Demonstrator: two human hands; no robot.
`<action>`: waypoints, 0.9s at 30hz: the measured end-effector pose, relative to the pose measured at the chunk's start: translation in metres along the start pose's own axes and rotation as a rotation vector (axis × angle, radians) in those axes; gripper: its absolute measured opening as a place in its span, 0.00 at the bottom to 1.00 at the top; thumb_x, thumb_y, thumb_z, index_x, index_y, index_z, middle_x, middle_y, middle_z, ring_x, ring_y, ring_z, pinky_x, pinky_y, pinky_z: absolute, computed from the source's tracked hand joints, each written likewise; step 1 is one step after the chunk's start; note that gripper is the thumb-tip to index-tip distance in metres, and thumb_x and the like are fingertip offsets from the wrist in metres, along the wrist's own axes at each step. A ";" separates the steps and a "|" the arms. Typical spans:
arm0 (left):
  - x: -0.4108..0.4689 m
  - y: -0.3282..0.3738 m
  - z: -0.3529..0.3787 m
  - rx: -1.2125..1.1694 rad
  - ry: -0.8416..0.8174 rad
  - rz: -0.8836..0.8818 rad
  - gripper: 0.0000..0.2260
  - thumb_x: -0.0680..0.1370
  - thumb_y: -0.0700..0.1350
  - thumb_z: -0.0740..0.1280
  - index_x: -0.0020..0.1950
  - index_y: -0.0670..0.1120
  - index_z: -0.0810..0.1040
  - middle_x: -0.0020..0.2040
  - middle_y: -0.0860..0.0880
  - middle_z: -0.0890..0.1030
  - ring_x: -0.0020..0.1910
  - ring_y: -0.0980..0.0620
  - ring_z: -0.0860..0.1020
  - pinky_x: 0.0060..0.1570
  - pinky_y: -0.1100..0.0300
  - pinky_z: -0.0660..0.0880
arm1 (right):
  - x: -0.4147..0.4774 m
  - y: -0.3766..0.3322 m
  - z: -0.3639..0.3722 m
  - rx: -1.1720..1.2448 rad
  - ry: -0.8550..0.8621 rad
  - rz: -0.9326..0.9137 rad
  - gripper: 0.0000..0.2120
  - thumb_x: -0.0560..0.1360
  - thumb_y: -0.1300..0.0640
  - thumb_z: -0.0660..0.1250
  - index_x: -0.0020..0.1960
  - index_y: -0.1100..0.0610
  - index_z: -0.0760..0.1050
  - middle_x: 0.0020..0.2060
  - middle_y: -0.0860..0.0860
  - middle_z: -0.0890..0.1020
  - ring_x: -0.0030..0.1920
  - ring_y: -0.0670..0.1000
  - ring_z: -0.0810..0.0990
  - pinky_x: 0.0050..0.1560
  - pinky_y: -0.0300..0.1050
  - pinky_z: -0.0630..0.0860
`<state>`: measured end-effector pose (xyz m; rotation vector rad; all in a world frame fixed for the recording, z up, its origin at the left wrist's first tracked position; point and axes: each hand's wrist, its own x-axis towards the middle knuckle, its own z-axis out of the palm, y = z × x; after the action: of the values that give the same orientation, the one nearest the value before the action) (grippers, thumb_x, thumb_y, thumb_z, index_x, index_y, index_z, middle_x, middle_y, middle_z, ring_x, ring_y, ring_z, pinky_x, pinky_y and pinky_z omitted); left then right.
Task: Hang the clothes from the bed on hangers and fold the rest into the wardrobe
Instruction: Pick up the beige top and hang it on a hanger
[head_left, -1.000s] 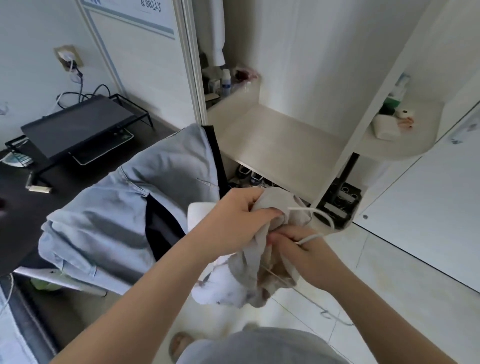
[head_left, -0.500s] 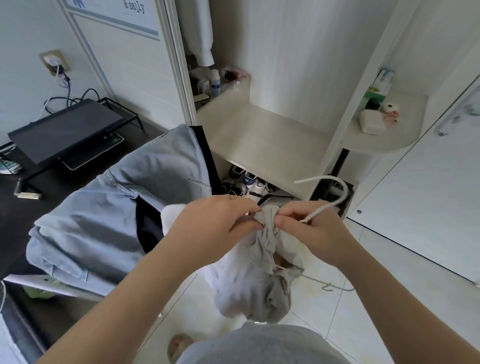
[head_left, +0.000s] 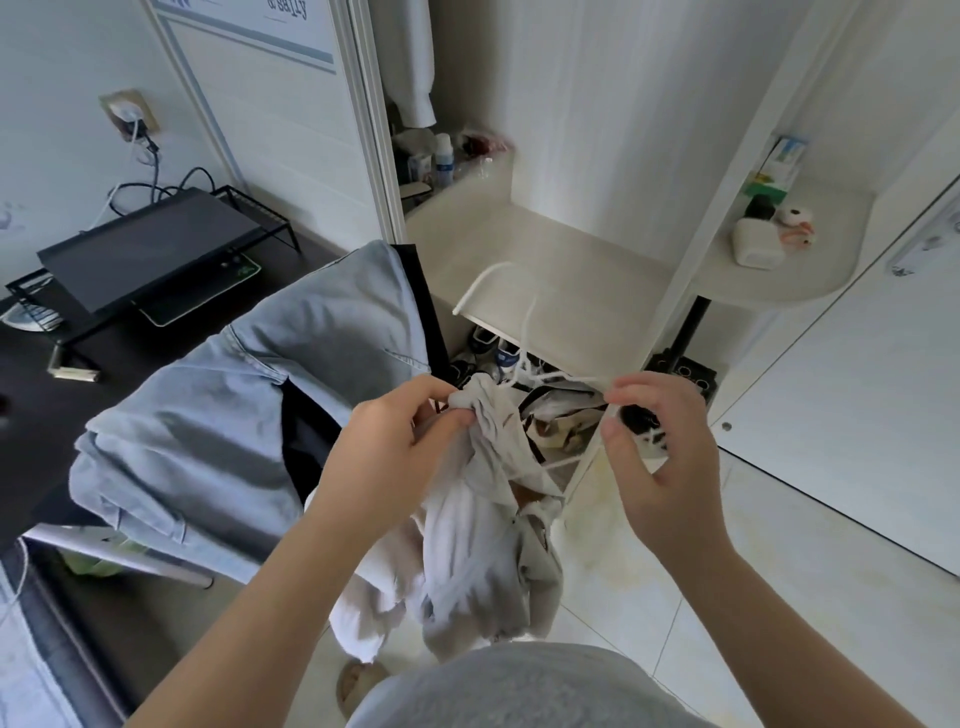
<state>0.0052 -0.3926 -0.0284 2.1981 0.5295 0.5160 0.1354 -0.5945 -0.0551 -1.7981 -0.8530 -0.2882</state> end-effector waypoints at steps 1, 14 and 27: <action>0.000 0.000 0.000 -0.019 0.021 -0.019 0.02 0.78 0.48 0.71 0.46 0.54 0.80 0.29 0.49 0.70 0.28 0.55 0.66 0.32 0.56 0.66 | -0.002 0.000 0.003 0.007 -0.008 -0.017 0.06 0.76 0.59 0.65 0.51 0.58 0.78 0.51 0.49 0.79 0.55 0.52 0.78 0.58 0.42 0.72; -0.001 0.004 -0.002 -0.168 0.139 -0.071 0.05 0.80 0.46 0.69 0.45 0.55 0.79 0.26 0.56 0.69 0.26 0.57 0.67 0.28 0.69 0.63 | -0.019 0.007 0.064 0.053 -0.564 0.228 0.17 0.76 0.57 0.72 0.65 0.52 0.75 0.66 0.43 0.71 0.65 0.36 0.69 0.64 0.29 0.63; 0.001 -0.004 0.000 -0.234 0.220 -0.131 0.05 0.80 0.47 0.69 0.45 0.54 0.78 0.24 0.58 0.68 0.23 0.58 0.65 0.25 0.70 0.61 | -0.026 0.008 0.080 0.022 -0.620 0.176 0.06 0.77 0.57 0.64 0.52 0.58 0.75 0.47 0.50 0.76 0.48 0.49 0.74 0.52 0.43 0.70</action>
<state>0.0053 -0.3900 -0.0318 1.8823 0.6885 0.7162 0.1059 -0.5353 -0.1070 -1.9527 -1.1008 0.4154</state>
